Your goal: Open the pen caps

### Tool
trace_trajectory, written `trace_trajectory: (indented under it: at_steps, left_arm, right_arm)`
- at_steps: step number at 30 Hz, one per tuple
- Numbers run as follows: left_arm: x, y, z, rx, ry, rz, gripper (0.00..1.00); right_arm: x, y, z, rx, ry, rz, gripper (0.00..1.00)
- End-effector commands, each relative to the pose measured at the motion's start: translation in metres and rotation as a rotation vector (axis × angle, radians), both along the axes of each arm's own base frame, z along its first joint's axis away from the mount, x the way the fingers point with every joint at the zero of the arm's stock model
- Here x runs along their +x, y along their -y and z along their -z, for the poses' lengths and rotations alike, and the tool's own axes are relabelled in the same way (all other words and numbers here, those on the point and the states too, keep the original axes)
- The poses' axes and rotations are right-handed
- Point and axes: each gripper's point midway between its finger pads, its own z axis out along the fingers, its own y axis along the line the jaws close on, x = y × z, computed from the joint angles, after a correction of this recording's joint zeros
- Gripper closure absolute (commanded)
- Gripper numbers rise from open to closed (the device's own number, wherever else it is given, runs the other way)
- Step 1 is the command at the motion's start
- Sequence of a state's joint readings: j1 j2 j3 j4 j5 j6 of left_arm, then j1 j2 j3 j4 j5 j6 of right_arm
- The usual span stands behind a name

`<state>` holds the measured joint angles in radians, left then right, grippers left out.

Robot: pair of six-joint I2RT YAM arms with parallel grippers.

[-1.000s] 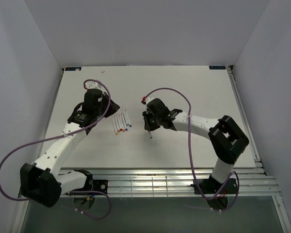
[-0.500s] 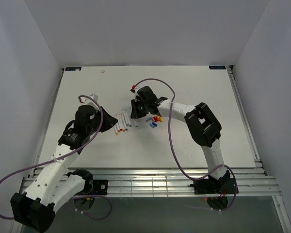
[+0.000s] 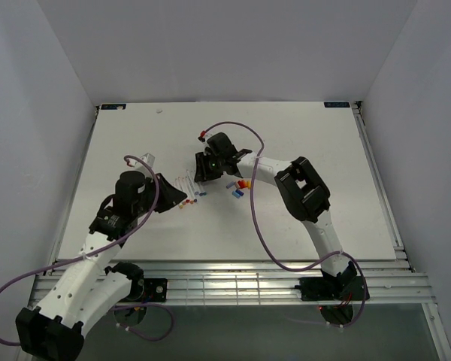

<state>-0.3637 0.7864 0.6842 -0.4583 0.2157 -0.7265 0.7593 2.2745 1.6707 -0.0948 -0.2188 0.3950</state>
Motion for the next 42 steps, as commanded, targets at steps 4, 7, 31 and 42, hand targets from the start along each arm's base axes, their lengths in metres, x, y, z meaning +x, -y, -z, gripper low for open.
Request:
trace_trajectory:
  at_steps: [4, 7, 31, 42]
  left_arm:
    - [-0.004, 0.019, 0.022, -0.054, -0.068, 0.091, 1.00]
    - [-0.002, 0.028, 0.019, -0.083, -0.067, 0.125, 1.00]
    - [0.057, 0.136, 0.113, 0.017, -0.313, 0.269, 0.96]
    - [0.073, 0.158, 0.150, 0.033, -0.379, 0.268, 0.89]
  right_arm:
    - [0.010, 0.009, -0.027, 0.033, 0.024, 0.031, 0.51]
    - [0.016, 0.027, -0.047, 0.045, 0.050, 0.064, 0.49]
    - [-0.099, 0.269, -0.117, -0.022, 0.197, 0.323, 0.44]
    - [-0.107, 0.283, -0.114, -0.018, 0.216, 0.344, 0.44]
